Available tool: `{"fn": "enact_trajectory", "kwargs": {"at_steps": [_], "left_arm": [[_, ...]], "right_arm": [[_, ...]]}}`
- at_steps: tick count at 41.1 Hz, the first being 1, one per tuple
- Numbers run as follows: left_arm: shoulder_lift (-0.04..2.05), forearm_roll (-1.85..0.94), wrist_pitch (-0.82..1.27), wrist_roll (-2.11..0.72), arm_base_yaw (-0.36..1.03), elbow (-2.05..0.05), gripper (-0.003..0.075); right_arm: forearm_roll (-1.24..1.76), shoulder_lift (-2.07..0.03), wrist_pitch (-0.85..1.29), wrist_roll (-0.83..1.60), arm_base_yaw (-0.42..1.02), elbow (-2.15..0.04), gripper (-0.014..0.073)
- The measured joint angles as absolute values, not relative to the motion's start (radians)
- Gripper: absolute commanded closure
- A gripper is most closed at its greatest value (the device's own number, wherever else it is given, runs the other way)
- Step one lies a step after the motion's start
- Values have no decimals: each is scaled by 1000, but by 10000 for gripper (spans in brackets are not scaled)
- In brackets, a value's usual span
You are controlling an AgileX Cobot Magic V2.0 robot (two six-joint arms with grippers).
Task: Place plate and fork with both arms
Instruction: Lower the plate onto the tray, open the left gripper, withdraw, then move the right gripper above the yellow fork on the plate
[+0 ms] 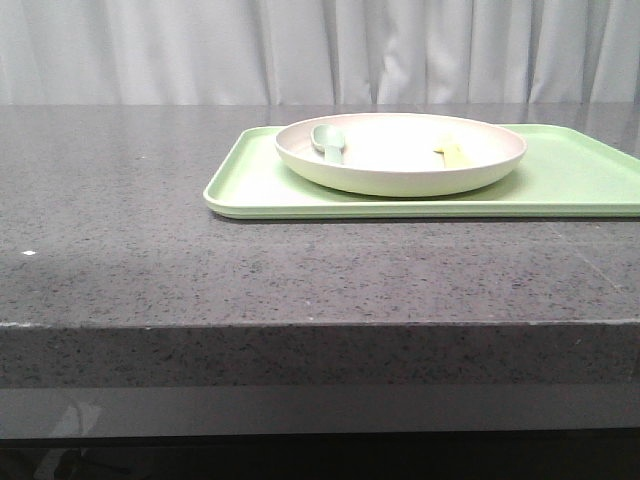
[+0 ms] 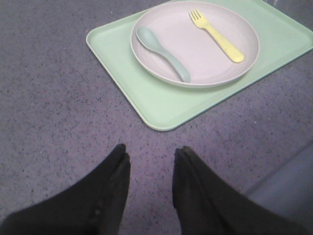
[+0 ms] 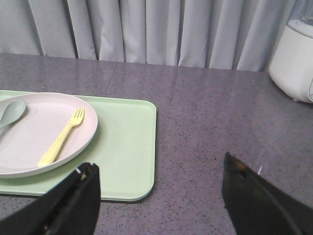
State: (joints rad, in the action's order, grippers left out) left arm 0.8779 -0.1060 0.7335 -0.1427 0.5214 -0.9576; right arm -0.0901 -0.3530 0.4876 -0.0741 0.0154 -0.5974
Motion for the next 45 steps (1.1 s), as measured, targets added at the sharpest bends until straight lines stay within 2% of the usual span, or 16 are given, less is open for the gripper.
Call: {"fn": "enact_trajectory", "kwargs": {"at_steps": [11, 20, 33, 41, 45], "left_arm": [[761, -109, 693, -145, 521, -843, 478], [759, -109, 690, -145, 521, -840, 478], [759, -111, 687, -145, 520, -838, 478], [759, -111, 686, -145, 520, -838, 478], [759, -111, 686, -145, 520, -838, 478]], "right_arm": [[-78, -380, 499, -74, 15, -602, 52], [48, -540, 627, -70, 40, -728, 53], [108, -840, 756, 73, 235, -937, 57], [108, -1033, 786, 87, 376, -1055, 226], [110, -1136, 823, 89, 407, -1137, 249]]}}
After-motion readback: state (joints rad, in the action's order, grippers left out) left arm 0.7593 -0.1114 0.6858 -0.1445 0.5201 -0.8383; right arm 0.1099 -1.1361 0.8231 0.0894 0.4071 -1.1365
